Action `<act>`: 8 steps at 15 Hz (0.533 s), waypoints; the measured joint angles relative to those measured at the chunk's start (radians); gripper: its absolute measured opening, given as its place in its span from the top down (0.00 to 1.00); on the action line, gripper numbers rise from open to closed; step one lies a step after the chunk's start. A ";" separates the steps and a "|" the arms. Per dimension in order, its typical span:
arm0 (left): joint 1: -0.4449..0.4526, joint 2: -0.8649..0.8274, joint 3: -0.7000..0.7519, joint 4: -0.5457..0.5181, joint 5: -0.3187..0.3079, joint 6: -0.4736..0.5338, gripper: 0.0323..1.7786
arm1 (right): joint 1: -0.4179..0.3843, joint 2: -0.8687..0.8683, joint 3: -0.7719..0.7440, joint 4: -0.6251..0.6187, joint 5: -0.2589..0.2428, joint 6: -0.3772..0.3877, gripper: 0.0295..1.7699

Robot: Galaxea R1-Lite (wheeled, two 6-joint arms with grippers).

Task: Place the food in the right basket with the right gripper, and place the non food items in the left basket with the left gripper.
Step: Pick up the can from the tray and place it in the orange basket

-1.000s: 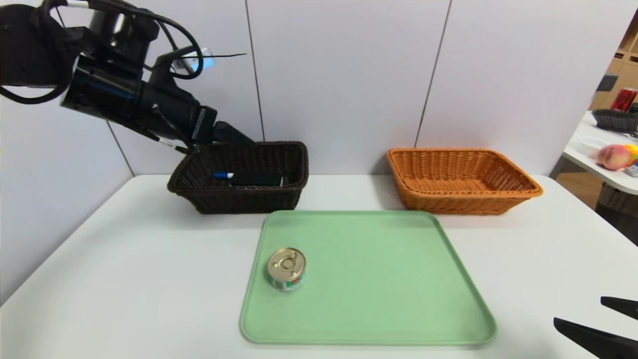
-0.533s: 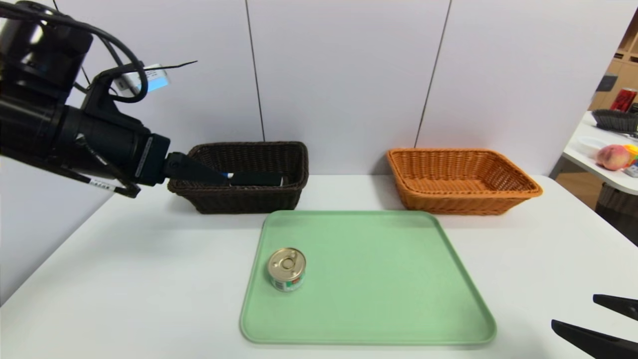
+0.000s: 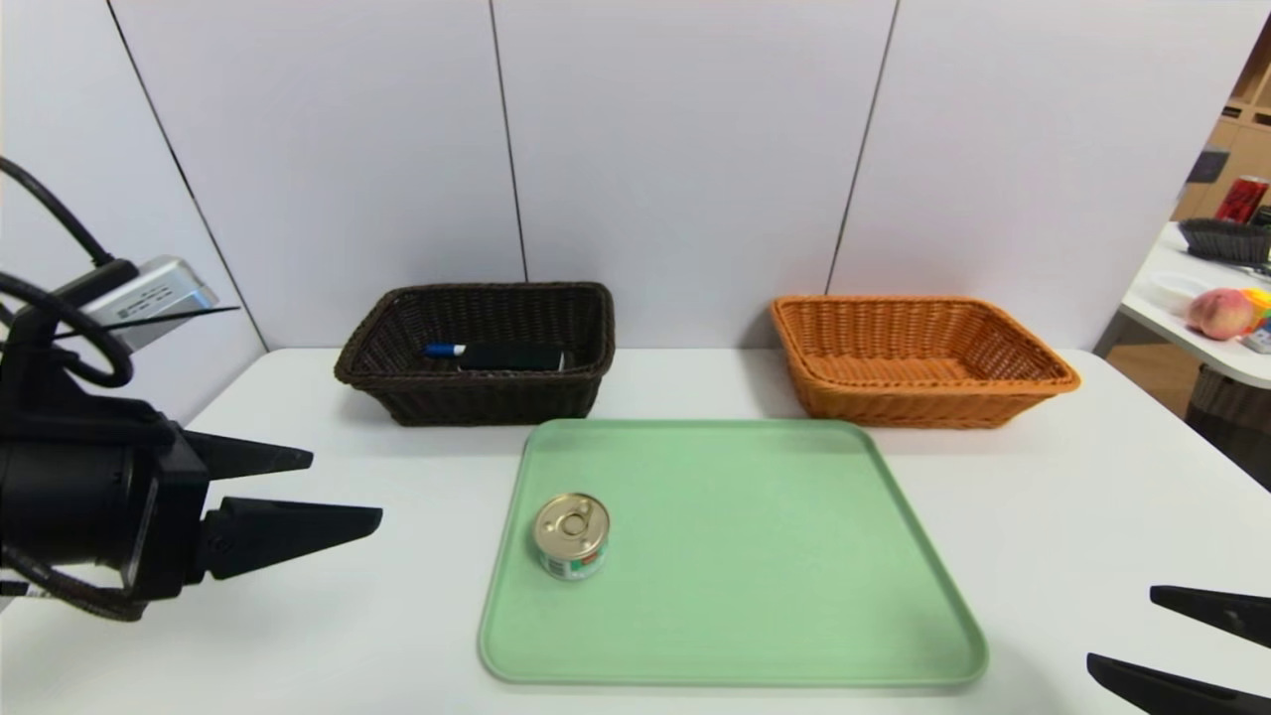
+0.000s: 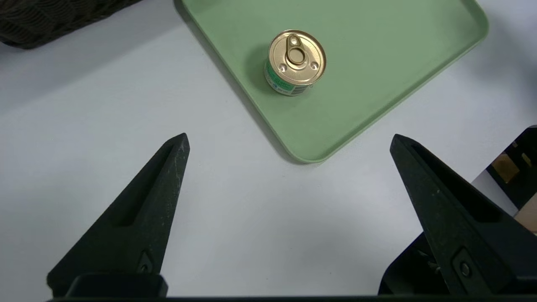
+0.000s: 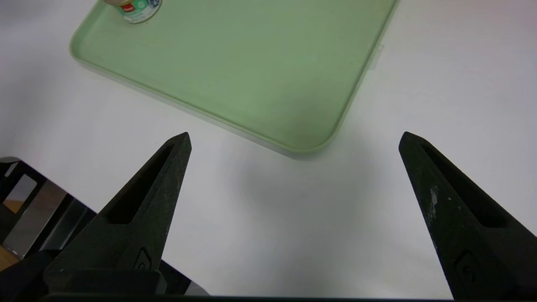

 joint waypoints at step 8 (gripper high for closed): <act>-0.001 -0.127 0.138 -0.136 -0.089 0.108 0.05 | 0.114 0.179 -0.048 -0.157 -0.002 -0.026 0.03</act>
